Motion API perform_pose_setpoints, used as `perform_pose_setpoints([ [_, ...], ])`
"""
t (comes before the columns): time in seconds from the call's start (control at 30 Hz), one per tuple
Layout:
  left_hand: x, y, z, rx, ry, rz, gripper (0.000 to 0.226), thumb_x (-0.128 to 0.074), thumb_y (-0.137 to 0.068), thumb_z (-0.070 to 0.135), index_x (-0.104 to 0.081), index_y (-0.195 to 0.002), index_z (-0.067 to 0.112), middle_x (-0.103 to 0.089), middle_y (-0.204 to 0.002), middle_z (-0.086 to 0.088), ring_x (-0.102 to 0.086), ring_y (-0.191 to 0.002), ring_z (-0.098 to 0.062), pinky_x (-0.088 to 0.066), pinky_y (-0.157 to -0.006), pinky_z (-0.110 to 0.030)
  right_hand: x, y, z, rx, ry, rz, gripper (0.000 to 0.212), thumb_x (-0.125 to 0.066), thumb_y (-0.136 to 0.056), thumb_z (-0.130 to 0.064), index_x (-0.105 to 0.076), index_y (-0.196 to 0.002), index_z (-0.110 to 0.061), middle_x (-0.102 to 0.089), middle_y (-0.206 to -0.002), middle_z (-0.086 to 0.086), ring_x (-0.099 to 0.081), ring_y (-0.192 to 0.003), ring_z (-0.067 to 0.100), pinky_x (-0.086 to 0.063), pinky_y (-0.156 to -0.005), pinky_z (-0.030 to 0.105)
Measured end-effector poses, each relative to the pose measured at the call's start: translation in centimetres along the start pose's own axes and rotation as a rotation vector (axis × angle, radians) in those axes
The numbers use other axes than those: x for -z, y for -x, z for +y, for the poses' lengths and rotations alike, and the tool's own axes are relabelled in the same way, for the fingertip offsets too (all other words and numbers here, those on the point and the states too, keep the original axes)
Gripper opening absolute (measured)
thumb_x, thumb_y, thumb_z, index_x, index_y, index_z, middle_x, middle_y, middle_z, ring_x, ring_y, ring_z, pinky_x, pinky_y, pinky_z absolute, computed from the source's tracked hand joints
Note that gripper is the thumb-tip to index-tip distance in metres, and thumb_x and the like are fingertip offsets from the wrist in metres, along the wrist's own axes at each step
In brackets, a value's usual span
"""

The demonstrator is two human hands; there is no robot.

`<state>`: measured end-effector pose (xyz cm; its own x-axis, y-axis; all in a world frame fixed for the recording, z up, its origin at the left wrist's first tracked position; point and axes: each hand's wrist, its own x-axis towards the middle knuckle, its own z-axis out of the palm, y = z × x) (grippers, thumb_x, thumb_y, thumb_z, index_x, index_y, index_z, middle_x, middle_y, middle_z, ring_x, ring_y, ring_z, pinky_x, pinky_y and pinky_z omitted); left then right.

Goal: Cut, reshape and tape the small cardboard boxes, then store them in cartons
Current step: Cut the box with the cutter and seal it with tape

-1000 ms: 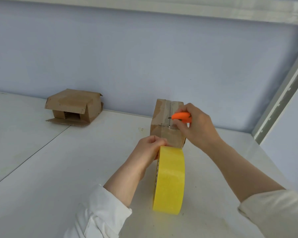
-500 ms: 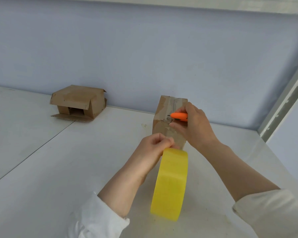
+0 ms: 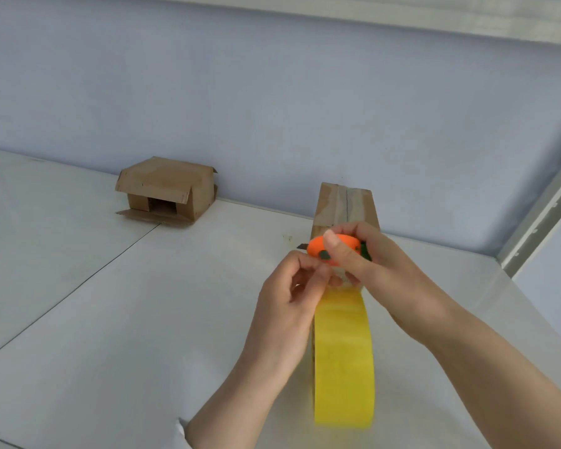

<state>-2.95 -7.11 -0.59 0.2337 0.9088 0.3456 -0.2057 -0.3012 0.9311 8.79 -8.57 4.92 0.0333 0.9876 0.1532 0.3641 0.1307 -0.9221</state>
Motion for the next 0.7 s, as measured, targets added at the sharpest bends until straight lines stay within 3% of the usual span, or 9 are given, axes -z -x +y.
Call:
perform_pose_setpoints([
  [0.07,0.9,-0.3,0.2,-0.014,0.029,0.009,0.022,-0.053,-0.085,0.034,-0.060,-0.081,0.013,-0.068,-0.076,0.008,-0.062,-0.073,-0.002,-0.043,-0.067,-0.010,-1.2,-0.4,-0.4,0.023,0.026,0.016,0.031,-0.062,-0.081,-0.038,-0.058,-0.107,-0.022,-0.064,-0.090,-0.012,-0.061,-0.076,-0.006,-0.048,-0.066,0.011],
  [0.13,2.4,-0.9,0.6,-0.027,0.043,0.008,0.020,-0.053,-0.088,0.028,-0.059,-0.081,0.010,-0.066,-0.073,0.008,-0.061,-0.069,-0.001,-0.041,-0.064,-0.010,-2.5,-1.3,-0.7,0.055,0.085,0.060,0.024,-0.062,-0.086,-0.028,-0.056,-0.108,-0.021,-0.064,-0.094,-0.007,-0.062,-0.082,0.002,-0.051,-0.073,0.018],
  [0.3,8.6,-3.6,1.5,-0.041,-0.054,-0.040,0.014,-0.055,-0.090,0.019,-0.061,-0.083,0.009,-0.069,-0.077,0.008,-0.063,-0.075,-0.001,-0.043,-0.068,-0.011,-7.2,-4.6,-2.4,0.168,0.030,0.126,0.011,-0.061,-0.088,-0.016,-0.056,-0.098,-0.016,-0.060,-0.081,-0.008,-0.057,-0.065,-0.007,-0.043,-0.058,0.007],
  [0.47,14.8,-6.1,1.3,0.022,-0.276,-0.030,0.009,-0.061,-0.084,0.025,-0.063,-0.076,0.026,-0.069,-0.085,0.011,-0.062,-0.091,-0.006,-0.044,-0.080,-0.020,-12.2,-8.0,-2.9,0.239,0.147,0.227,0.017,-0.067,-0.085,-0.020,-0.054,-0.087,-0.030,-0.056,-0.079,-0.019,-0.051,-0.072,-0.011,-0.040,-0.064,0.006],
  [0.53,15.9,-6.4,1.2,0.068,-0.300,-0.034,0.002,-0.065,-0.081,0.027,-0.064,-0.083,0.027,-0.068,-0.090,0.014,-0.061,-0.096,-0.002,-0.045,-0.085,-0.020,-13.4,-8.7,-3.0,0.268,0.201,0.252,0.023,-0.068,-0.084,-0.019,-0.052,-0.083,-0.035,-0.056,-0.079,-0.021,-0.050,-0.077,-0.012,-0.039,-0.066,0.004],
  [0.7,16.8,-6.8,1.0,0.155,-0.384,-0.040,0.025,-0.070,-0.077,0.038,-0.053,-0.094,0.037,-0.061,-0.103,0.020,-0.055,-0.105,0.003,-0.045,-0.095,-0.022,-14.1,-9.9,-3.5,0.275,0.262,0.234,0.027,-0.069,-0.083,-0.020,-0.047,-0.085,-0.037,-0.055,-0.077,-0.017,-0.050,-0.074,-0.013,-0.039,-0.062,0.004],
])
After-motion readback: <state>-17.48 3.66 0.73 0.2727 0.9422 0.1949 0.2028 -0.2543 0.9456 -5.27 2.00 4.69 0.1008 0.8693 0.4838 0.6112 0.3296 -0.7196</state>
